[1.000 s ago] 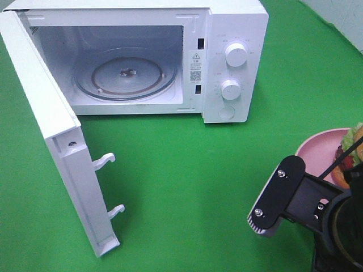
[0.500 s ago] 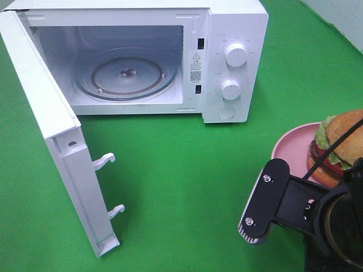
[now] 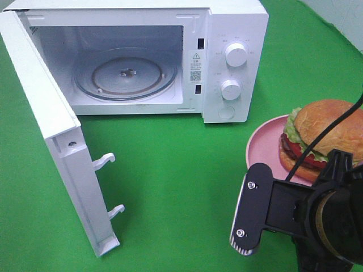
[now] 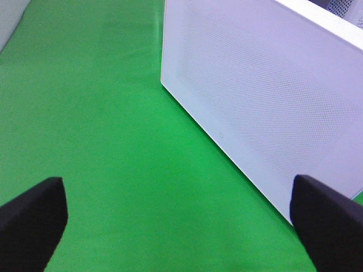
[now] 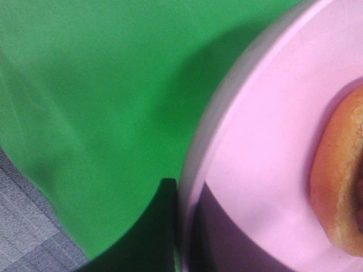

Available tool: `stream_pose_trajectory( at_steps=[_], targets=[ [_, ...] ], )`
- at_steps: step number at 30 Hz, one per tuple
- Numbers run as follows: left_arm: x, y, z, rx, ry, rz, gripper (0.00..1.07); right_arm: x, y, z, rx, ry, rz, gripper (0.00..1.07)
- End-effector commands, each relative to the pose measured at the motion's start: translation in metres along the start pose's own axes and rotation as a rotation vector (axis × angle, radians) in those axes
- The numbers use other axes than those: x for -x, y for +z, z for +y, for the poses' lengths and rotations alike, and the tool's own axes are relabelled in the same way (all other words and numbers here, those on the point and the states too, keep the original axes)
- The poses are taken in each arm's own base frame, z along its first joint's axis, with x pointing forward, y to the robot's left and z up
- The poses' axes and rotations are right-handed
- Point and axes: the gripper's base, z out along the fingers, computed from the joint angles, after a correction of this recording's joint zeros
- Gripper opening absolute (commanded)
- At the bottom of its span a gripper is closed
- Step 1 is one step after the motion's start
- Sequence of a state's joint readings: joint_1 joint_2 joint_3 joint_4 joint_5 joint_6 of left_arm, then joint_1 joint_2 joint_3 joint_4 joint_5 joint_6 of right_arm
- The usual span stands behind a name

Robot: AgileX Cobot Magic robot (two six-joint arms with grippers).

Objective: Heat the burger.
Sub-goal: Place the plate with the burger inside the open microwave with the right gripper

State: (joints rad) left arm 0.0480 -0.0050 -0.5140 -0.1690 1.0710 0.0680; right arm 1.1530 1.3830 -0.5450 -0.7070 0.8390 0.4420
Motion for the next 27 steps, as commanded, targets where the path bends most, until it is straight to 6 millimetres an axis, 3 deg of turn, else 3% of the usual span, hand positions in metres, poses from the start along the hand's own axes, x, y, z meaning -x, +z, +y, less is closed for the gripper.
stream_pose_trajectory(
  at_steps=[1, 27],
  targets=[
    [-0.001, -0.002, 0.000, -0.001, 0.000, -0.020, 1.00, 0.003, -0.002, -0.007, -0.070, -0.081, -0.045, 0.00],
    [-0.001, -0.002, 0.000, -0.001, 0.000, -0.020, 1.00, 0.020, -0.005, -0.004, -0.084, -0.425, -0.219, 0.00]
  ],
)
